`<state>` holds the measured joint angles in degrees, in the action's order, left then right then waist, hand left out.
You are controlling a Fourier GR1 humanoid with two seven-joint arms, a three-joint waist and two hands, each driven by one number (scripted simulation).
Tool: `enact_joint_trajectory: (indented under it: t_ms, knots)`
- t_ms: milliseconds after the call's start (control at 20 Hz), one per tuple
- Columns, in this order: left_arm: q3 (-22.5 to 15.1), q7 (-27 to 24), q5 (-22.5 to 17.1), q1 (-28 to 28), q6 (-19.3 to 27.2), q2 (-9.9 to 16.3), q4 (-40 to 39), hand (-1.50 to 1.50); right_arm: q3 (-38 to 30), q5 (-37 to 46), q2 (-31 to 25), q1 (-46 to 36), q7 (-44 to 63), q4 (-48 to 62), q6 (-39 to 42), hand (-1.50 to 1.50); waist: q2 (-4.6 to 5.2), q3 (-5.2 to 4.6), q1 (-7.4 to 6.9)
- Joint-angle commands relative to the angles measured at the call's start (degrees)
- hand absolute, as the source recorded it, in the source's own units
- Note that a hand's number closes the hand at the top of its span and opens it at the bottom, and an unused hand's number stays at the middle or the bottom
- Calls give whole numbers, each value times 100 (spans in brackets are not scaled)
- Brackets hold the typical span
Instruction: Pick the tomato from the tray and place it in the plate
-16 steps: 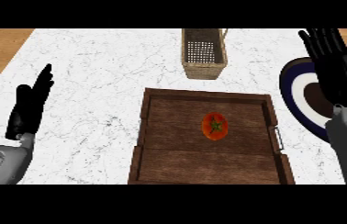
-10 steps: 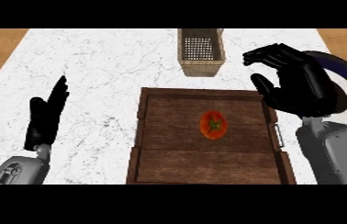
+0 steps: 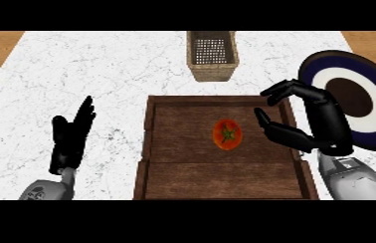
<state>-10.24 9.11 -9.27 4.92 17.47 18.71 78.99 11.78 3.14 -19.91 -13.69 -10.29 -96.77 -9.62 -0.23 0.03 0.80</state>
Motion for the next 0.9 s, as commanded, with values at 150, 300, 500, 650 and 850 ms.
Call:
enact_joint_trajectory:
  t_ms: [150, 300, 500, 650, 850]
  knots:
    - [-138, 25, 57, -128, -32, -163, 220, 0, 689, 40, 229, 976, -2444, 818, 761, -150, 35, 5, -117]
    - [-60, 249, 1, -110, -46, -92, 361, 0, 879, 1167, -298, 774, -1910, 654, 363, -150, 12, -5, -104]
    - [-206, -175, 202, -389, 32, -284, 61, 0, 839, 2068, -700, 625, -964, 232, -8, -150, 4, -18, -42]
    - [-89, 122, 165, -75, 13, -221, 199, 0, 889, 2424, -1007, 301, 166, -307, 465, -150, -3, -16, -29]
    - [-175, 178, 278, -285, 82, -265, 419, 0, 1336, 3105, -1045, 244, 1263, -697, 973, -150, -2, -11, -77]
